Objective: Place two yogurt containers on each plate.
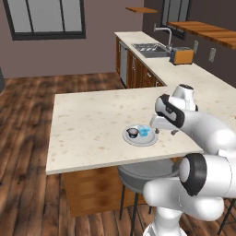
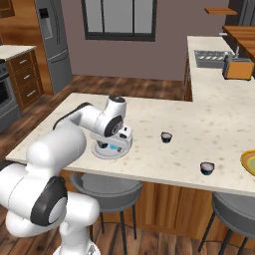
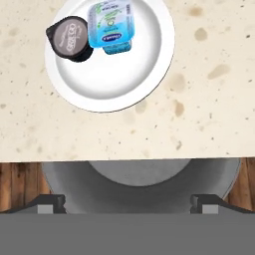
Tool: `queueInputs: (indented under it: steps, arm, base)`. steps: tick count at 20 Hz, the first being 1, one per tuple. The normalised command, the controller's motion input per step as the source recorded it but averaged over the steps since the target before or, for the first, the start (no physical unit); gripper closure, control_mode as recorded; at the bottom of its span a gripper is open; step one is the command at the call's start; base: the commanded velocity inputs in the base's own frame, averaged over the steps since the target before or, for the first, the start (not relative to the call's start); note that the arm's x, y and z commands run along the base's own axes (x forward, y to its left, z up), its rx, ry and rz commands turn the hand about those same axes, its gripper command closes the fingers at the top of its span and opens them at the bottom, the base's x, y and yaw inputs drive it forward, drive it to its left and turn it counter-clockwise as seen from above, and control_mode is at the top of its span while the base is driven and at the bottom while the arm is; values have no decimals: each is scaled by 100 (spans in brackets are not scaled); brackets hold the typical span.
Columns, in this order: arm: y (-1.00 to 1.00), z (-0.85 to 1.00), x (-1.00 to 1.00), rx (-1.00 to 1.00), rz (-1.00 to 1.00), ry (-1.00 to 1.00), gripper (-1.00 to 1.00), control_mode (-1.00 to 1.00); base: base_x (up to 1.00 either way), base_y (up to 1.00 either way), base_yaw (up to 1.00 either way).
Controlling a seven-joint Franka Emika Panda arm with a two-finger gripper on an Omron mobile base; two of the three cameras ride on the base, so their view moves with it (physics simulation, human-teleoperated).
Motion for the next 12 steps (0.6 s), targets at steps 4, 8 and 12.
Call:
queueInputs:
  steps: [4, 8, 12]
  arm:
    - [0, 0, 0, 0, 0, 0, -100, -100]
    - [0, 0, 0, 0, 0, 0, -100, 100]
    - [0, 0, 0, 0, 0, 0, -100, 100]
  base:
    - [0, 0, 0]
    - [0, 0, 0]
    - [0, 0, 0]
